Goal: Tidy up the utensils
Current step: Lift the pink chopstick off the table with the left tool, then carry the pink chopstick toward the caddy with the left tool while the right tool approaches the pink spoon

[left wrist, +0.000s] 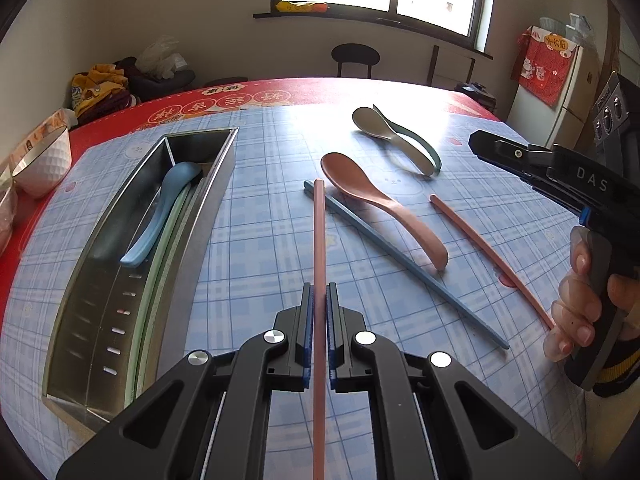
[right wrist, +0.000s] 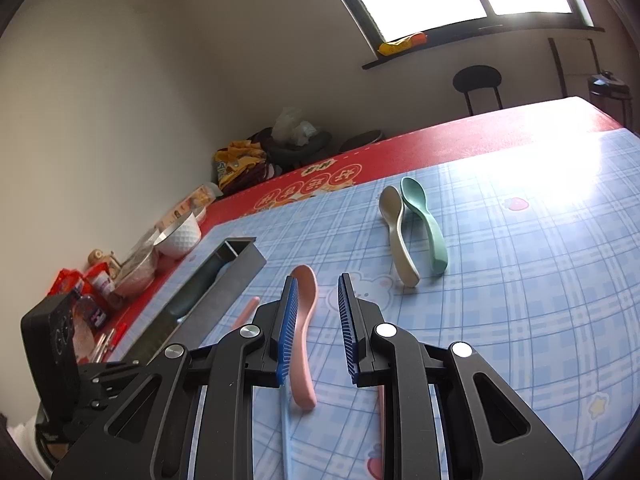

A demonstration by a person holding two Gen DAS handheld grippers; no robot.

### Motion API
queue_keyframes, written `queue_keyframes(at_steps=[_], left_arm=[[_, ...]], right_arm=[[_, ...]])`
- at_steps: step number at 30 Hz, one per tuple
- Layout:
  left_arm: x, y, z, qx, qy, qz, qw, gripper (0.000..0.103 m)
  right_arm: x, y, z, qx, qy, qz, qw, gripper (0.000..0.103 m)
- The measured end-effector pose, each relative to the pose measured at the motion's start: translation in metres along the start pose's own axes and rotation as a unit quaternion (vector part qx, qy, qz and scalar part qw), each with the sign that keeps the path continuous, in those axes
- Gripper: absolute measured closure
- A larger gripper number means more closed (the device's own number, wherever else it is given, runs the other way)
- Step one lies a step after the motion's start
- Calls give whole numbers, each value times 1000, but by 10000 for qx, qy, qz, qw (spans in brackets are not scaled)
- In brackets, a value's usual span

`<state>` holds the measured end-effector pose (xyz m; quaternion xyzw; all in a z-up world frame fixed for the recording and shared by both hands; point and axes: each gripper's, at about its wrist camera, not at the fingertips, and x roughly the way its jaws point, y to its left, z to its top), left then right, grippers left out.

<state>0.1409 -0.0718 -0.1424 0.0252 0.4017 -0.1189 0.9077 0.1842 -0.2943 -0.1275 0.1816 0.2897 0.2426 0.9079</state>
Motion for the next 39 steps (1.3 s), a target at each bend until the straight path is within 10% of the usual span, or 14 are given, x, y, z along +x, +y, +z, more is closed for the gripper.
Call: queue_keyframes(at_steps=[12, 32, 39], left_arm=[[-38, 32, -11, -345, -357, -62, 9987, 97], [-65, 78, -22, -782, -694, -454, 9935, 97], [-70, 89, -25, -870, -760, -535, 9919, 97]], right_arm=[[23, 35, -12, -925, 508, -199, 9942, 82], [87, 90, -30, -2618, 1808, -1757, 9316, 82], [92, 82, -25, -2488, 1950, -2054, 9262, 83]])
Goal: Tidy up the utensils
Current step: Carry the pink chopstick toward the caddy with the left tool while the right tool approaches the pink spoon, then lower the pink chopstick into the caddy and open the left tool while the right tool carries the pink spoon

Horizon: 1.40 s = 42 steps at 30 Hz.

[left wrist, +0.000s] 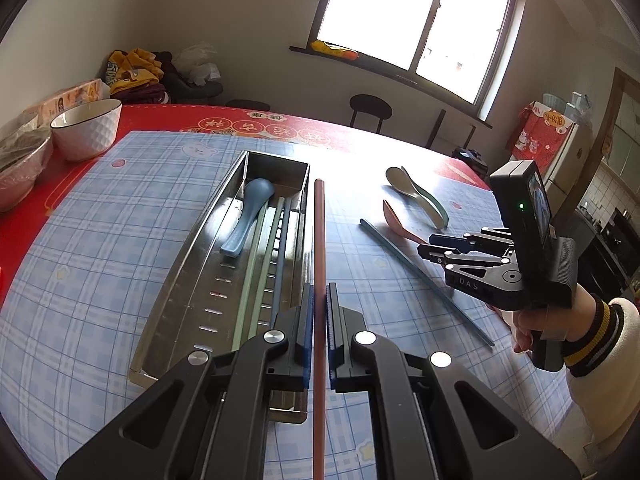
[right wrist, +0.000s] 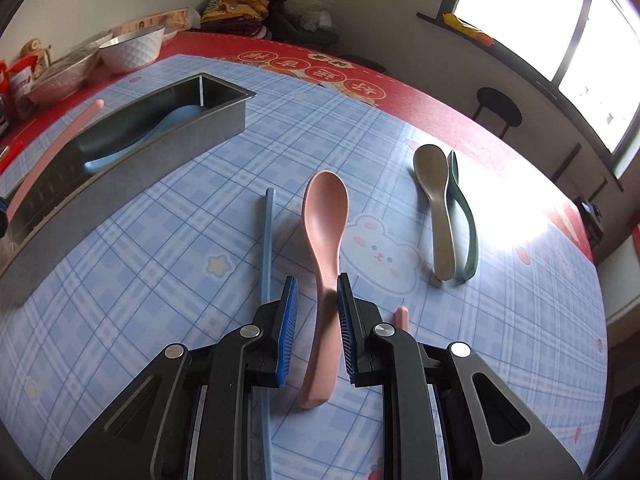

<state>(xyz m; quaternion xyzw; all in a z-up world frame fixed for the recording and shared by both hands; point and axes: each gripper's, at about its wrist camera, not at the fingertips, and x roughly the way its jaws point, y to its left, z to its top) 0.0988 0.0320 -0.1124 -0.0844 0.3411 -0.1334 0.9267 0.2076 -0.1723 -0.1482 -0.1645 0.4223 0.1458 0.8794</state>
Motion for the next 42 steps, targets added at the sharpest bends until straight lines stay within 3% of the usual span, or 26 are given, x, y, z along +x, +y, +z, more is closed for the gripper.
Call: queue_keyframes(at_steps=[12, 14, 19, 28, 30, 33, 39, 42], left_arm=[[-6, 15, 1, -96, -58, -53, 9999, 97], [-7, 17, 2, -111, -58, -56, 9999, 97], [-8, 26, 7, -137, -13, -46, 9999, 97], [-1, 28, 25, 81, 170, 84, 9998, 97], [4, 28, 30, 102, 257, 103, 9996, 97], [11, 29, 39, 134, 359, 158, 9991, 97], [31, 25, 64, 268, 492, 230, 9982, 97], [46, 21, 74, 391, 638, 214, 9970, 97]], right_arm=[[10, -29, -3, 1057, 194, 484, 9930, 91], [8, -39, -5, 1503, 70, 833, 9851, 91], [-4, -45, -9, 2491, -466, 1766, 9511, 91], [-11, -16, -4, 3165, -1491, 2638, 8989, 91], [-9, -13, -3, 3197, -1614, 2732, 8928, 91], [-10, -8, -5, 3089, -1702, 2717, 8954, 91], [-14, -21, -14, 3242, -1971, 2958, 8767, 91], [-13, -23, -16, 3277, -1975, 2986, 8743, 91]])
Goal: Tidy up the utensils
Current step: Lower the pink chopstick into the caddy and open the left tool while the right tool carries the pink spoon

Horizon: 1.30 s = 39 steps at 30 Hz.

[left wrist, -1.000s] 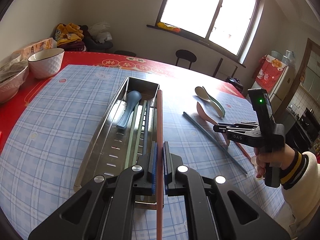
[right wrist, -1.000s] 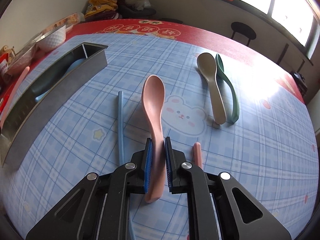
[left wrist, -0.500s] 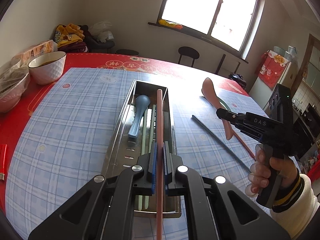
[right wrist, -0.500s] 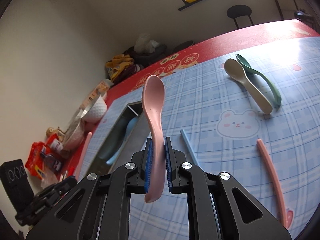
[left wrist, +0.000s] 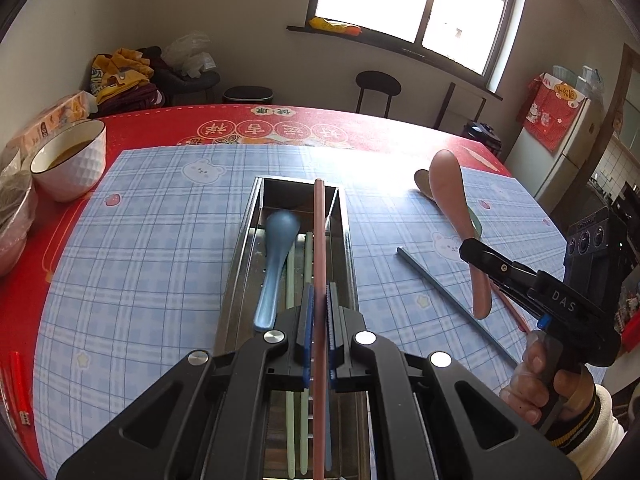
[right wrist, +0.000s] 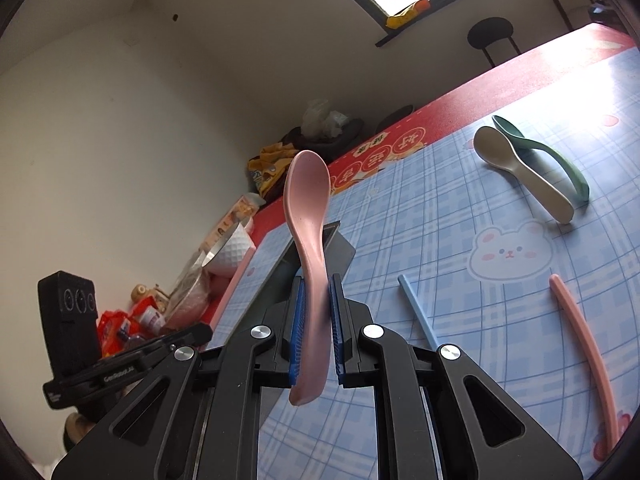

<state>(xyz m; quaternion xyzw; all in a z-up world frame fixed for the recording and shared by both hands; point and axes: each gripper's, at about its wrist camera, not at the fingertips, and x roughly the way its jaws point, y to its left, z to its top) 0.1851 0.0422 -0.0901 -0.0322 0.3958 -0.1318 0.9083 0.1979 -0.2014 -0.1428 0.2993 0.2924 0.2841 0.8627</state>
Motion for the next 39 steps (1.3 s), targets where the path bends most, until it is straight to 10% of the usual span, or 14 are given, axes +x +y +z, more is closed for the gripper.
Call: queue_keyframes(at_steps=[27, 39], left_arm=[[76, 8, 12, -2, 1148, 146, 9933, 97], [47, -3, 6, 326, 613, 175, 9974, 95]], right_arm=[[2, -9, -2, 201, 78, -116, 9997, 91], [5, -10, -2, 200, 117, -64, 9997, 91]])
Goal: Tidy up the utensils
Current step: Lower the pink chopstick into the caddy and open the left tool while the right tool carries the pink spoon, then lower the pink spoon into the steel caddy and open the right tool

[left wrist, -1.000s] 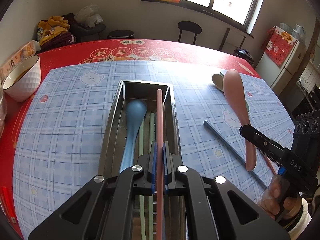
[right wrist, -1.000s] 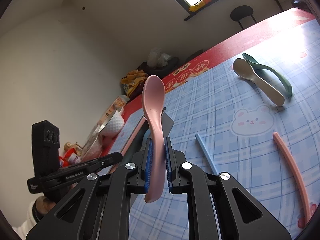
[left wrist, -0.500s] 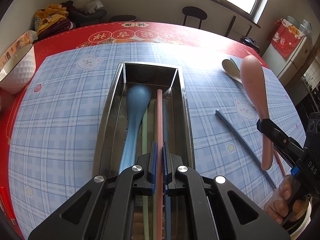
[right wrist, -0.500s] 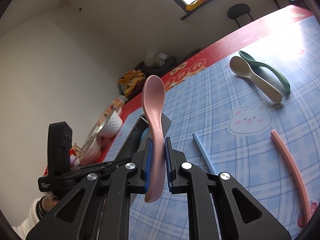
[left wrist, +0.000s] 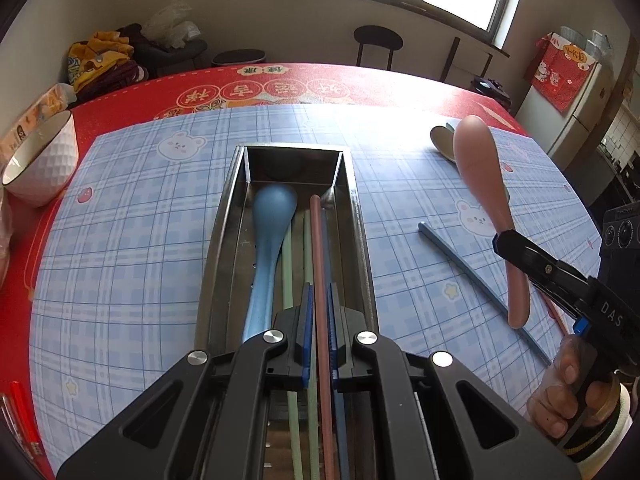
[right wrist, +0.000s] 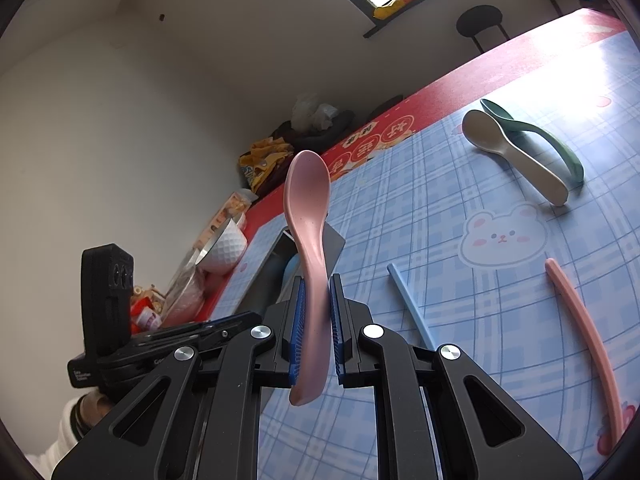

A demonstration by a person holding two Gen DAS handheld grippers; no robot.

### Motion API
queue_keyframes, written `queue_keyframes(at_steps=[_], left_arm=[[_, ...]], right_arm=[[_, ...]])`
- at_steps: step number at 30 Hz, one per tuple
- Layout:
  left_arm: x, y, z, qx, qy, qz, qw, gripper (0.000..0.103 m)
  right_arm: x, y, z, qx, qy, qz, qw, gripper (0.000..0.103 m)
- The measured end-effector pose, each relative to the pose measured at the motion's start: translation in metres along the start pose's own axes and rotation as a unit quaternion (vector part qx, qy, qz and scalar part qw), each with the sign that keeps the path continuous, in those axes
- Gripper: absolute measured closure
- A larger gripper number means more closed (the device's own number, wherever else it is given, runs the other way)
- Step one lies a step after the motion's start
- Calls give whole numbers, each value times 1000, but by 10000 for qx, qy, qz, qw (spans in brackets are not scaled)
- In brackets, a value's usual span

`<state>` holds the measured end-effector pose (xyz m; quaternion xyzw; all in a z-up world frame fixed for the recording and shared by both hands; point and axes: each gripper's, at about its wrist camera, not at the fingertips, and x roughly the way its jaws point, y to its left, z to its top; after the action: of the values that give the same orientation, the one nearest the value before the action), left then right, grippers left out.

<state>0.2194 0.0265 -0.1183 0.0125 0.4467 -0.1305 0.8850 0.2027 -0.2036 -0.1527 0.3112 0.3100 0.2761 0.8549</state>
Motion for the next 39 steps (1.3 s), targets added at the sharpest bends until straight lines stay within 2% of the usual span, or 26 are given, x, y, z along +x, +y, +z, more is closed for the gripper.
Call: queue_keyframes(at_steps=[4, 6, 10, 12, 13, 19, 25, 26, 32, 35, 39], left_arm=[[-27, 1, -22, 232, -603, 246, 9976, 84], [-38, 6, -34, 268, -847, 581, 9944, 82], [-55, 28, -53, 112, -1306, 872, 9875, 79], [-60, 42, -60, 19, -1502, 1043, 9831, 68], [-62, 47, -63, -12, -1569, 1076, 9817, 67], [-67, 64, -73, -107, -1878, 1166, 9752, 52], [-73, 68, -78, -179, -2111, 1061, 9715, 27], [-74, 69, -78, -209, -2127, 1067, 9711, 18], [-77, 78, -80, -542, -2157, 1348, 9656, 7], [-78, 80, -81, -593, -2180, 1388, 9642, 6], [-78, 79, -80, -552, -2171, 1407, 9644, 6]], right_arm=[[2, -2, 0, 19, 26, 40, 10000, 91], [3, -1, 0, 1, 36, 58, 10000, 91], [5, 1, 0, -98, 40, 29, 9999, 91], [6, 3, 0, -140, 26, 29, 9999, 91], [5, 3, -1, -136, 5, 17, 9999, 91], [2, -4, -1, 37, -62, -117, 9999, 91], [0, -1, -3, -27, -107, -265, 9996, 91], [0, -1, -3, -30, -92, -276, 9996, 91], [7, 1, -2, 79, 106, -585, 9982, 91], [14, 6, -2, 148, 243, -762, 9967, 91], [29, 14, -2, 850, 477, -559, 9937, 91]])
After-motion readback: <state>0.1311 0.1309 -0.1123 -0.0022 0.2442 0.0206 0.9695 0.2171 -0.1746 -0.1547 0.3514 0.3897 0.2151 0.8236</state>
